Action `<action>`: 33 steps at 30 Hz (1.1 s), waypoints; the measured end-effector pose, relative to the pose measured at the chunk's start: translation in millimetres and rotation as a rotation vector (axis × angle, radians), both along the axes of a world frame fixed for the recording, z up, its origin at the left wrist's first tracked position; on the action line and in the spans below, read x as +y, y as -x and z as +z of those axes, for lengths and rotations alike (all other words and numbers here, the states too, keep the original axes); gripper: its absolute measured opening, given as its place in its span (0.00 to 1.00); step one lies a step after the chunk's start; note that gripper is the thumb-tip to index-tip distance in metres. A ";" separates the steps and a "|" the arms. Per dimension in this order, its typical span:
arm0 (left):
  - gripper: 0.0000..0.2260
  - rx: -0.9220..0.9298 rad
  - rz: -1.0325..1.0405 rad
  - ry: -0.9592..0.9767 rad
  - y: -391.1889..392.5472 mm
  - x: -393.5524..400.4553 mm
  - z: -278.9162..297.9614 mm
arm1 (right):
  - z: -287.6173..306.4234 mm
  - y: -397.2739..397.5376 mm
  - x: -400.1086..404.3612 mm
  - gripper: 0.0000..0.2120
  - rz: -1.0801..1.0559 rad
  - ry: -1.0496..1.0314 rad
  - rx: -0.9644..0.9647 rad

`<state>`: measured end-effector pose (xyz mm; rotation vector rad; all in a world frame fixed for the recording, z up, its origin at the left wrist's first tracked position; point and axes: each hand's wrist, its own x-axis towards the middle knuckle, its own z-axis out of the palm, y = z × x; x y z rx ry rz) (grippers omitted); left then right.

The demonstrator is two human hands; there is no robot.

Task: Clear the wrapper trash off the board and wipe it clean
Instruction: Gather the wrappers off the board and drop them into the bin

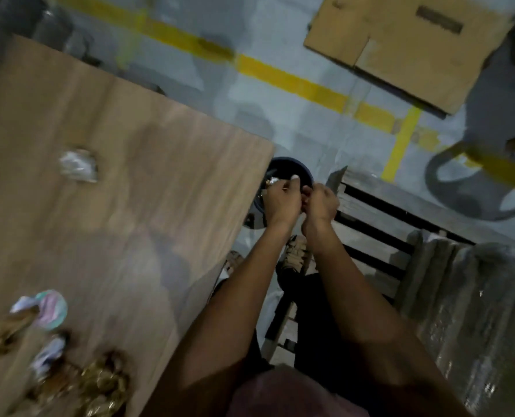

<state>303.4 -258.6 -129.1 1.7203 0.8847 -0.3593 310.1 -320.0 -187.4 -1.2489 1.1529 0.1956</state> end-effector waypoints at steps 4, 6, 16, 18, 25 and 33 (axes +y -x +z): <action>0.12 -0.159 0.088 0.025 27.6 26.5 77.5 | 75.4 16.1 19.3 0.08 0.116 0.078 -0.140; 0.12 -0.218 0.149 0.005 41.8 46.2 101.0 | 106.1 22.5 33.8 0.07 0.189 0.132 -0.188; 0.11 -0.263 0.651 -0.138 136.3 174.6 128.2 | 177.4 41.2 140.4 0.09 0.762 0.204 -0.426; 0.11 -0.256 0.715 -0.164 154.7 197.1 132.9 | 181.6 48.9 165.9 0.09 0.855 0.182 -0.412; 0.08 -0.254 0.927 -0.230 210.5 258.6 138.7 | 175.6 73.4 250.9 0.13 1.191 0.174 -0.382; 0.15 -0.131 1.083 -0.384 251.9 279.0 128.5 | 176.6 48.0 317.9 0.22 1.520 0.555 -0.551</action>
